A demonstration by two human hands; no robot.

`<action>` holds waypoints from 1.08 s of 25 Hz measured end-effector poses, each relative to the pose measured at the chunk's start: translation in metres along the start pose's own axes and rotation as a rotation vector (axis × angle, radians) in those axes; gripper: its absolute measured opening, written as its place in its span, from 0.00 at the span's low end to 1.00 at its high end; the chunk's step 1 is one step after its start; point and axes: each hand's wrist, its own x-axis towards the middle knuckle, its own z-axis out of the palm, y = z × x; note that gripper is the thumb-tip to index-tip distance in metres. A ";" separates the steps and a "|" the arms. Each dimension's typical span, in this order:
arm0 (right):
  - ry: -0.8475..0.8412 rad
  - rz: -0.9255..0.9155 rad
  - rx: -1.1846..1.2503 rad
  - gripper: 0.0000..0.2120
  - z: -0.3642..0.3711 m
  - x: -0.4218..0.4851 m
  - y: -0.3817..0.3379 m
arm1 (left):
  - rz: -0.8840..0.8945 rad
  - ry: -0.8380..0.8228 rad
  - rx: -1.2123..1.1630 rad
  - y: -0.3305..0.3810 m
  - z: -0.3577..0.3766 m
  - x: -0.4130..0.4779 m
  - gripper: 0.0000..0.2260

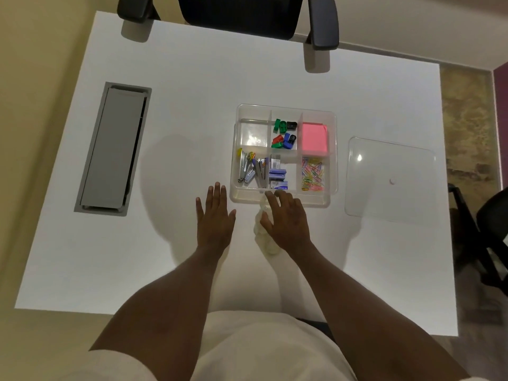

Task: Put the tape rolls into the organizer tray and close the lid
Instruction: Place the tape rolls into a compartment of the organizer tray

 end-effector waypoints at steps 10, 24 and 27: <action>-0.014 0.184 0.198 0.24 -0.023 0.168 -0.006 | -0.015 -0.027 -0.061 -0.005 0.010 0.012 0.33; -0.295 0.181 0.077 0.18 0.029 0.268 -0.003 | -0.019 -0.008 -0.072 -0.010 0.020 0.014 0.33; -0.282 0.190 0.087 0.18 0.026 0.265 -0.002 | -0.023 -0.017 -0.063 -0.010 0.020 0.014 0.33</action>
